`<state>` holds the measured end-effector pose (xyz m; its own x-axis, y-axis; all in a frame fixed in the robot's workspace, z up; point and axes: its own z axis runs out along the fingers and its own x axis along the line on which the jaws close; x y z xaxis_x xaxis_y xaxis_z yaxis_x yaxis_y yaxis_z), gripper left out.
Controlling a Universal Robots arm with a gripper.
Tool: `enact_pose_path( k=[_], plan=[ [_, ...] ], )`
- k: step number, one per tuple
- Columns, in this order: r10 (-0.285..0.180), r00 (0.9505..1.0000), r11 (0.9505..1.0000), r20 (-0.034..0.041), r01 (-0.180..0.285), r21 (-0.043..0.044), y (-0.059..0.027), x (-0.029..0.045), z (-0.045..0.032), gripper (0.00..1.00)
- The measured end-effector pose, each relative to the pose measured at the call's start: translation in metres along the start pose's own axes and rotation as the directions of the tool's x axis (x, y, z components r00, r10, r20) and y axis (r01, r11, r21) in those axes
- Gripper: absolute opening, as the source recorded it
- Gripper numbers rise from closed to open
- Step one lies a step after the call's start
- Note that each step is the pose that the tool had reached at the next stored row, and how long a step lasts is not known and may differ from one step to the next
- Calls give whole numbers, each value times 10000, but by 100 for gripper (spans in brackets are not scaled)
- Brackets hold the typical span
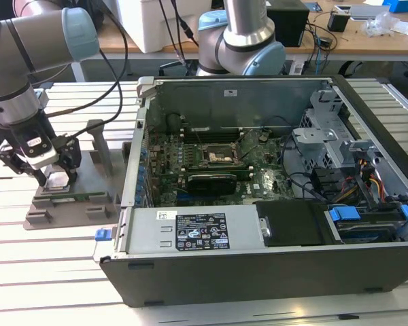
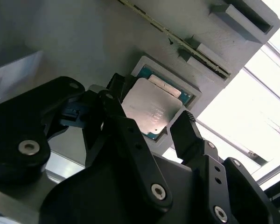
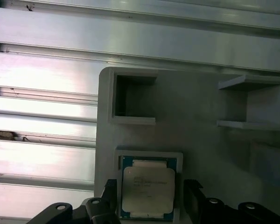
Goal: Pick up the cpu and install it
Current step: 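Pick up the cpu and move it towards the insertion slot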
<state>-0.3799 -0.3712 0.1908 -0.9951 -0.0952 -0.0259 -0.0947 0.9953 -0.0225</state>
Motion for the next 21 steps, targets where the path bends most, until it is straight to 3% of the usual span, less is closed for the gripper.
enact_pose_path(
  k=[6, 8, 21],
  plan=[
    [2, 10000, 10000, 0, -2, -1, 1, 1, 5, 66],
    [3, 10000, 10000, -2, -3, 0, 2, 2, 4, 55],
    [2, 10000, 10000, 11, -2, -5, 2, -1, -5, 55]
  ],
)
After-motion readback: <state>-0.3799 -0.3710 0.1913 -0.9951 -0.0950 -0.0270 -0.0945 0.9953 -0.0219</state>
